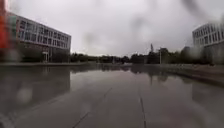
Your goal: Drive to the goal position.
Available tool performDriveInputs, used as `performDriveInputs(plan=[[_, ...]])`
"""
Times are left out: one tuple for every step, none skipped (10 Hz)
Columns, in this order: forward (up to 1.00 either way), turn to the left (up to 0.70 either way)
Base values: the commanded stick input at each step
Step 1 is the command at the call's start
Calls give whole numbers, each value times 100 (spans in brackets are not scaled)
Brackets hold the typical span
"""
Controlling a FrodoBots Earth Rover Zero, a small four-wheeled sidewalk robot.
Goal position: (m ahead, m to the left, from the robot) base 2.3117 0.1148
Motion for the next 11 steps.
performDriveInputs(plan=[[55,0],[55,0],[55,0],[55,0],[55,0],[55,0],[55,0],[55,0],[55,0],[55,0],[55,-32]])
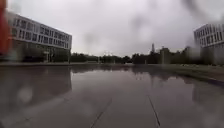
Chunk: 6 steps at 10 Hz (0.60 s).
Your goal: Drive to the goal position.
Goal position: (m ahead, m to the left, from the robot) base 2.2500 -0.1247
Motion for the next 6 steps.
performDriveInputs(plan=[[55,-55],[55,-55],[55,-54],[55,-37],[55,-17],[55,0]])
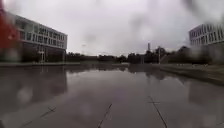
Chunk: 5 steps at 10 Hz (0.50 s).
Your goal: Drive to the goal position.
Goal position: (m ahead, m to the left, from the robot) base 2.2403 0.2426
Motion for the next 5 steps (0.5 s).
performDriveInputs(plan=[[55,0],[55,0],[55,0],[55,0],[55,0]])
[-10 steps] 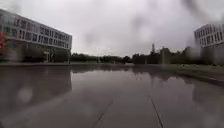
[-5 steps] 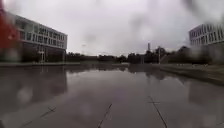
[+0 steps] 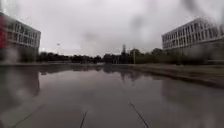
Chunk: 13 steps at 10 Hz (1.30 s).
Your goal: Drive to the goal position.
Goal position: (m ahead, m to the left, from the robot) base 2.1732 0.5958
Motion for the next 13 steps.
performDriveInputs(plan=[[55,0],[55,0],[55,0],[55,0],[55,0],[55,0],[55,0],[55,0],[55,0],[55,0],[55,0],[56,0],[56,0]])
